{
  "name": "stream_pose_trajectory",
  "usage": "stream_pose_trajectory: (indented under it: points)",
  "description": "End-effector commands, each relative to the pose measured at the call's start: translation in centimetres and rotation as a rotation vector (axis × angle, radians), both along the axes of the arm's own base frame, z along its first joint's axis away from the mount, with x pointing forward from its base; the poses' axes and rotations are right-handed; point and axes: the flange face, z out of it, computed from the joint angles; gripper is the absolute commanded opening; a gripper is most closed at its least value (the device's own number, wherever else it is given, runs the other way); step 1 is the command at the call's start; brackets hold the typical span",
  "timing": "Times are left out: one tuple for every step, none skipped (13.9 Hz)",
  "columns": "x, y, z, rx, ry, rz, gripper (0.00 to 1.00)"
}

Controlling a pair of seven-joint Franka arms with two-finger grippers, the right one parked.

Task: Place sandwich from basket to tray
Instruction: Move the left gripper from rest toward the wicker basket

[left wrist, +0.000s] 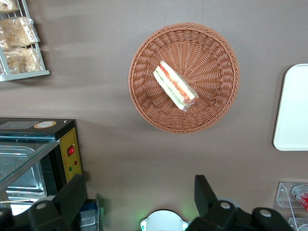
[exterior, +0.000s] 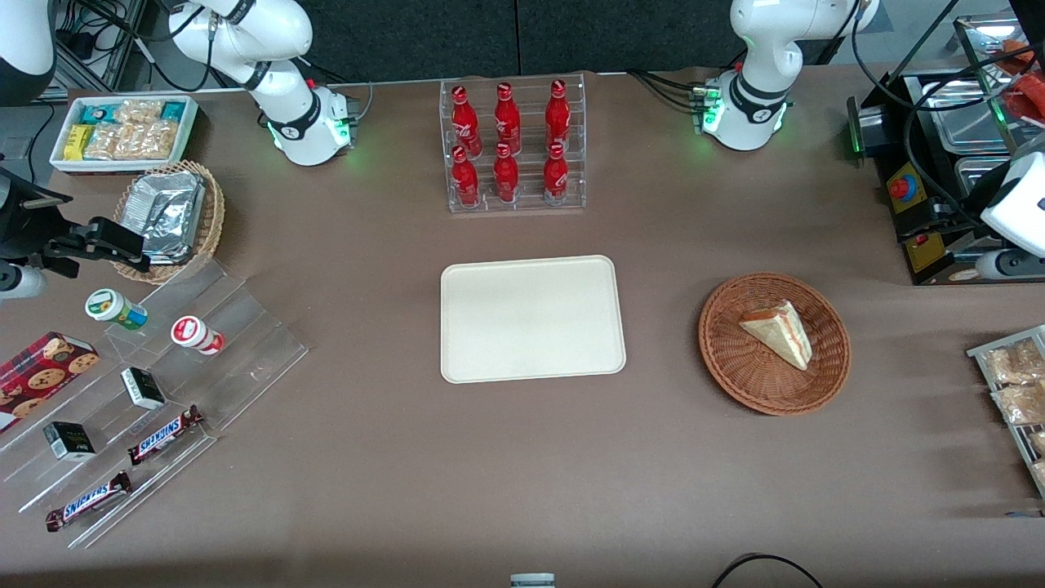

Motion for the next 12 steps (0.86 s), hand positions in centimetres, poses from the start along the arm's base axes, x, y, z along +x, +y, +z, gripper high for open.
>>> stream_pose_trajectory:
  points:
    - [-0.6, -0.2, 0.7, 0.011, 0.01, -0.017, 1.0]
    - [-0.5, -0.3, 0.4, 0.011, 0.016, -0.018, 1.0]
    - [-0.2, -0.5, -0.2, 0.011, 0.022, -0.02, 1.0]
    - [0.1, -0.6, -0.9, 0.013, 0.03, -0.021, 1.0]
    - [0.4, -0.7, -1.6, 0.014, 0.04, -0.017, 1.0]
    - [1.0, -0.7, -2.9, 0.014, 0.061, -0.016, 1.0]
    - [1.5, -0.8, -4.2, 0.014, 0.075, -0.015, 1.0]
    - [2.0, -0.9, -5.2, 0.014, 0.069, -0.019, 1.0]
    - [2.3, -0.8, -6.5, 0.014, 0.069, -0.019, 1.0]
    - [2.6, -0.9, -8.0, 0.013, 0.068, -0.024, 1.0]
    - [2.8, -0.8, -9.4, 0.014, 0.063, -0.024, 1.0]
    - [3.0, -0.8, -10.3, 0.012, 0.054, -0.025, 1.0]
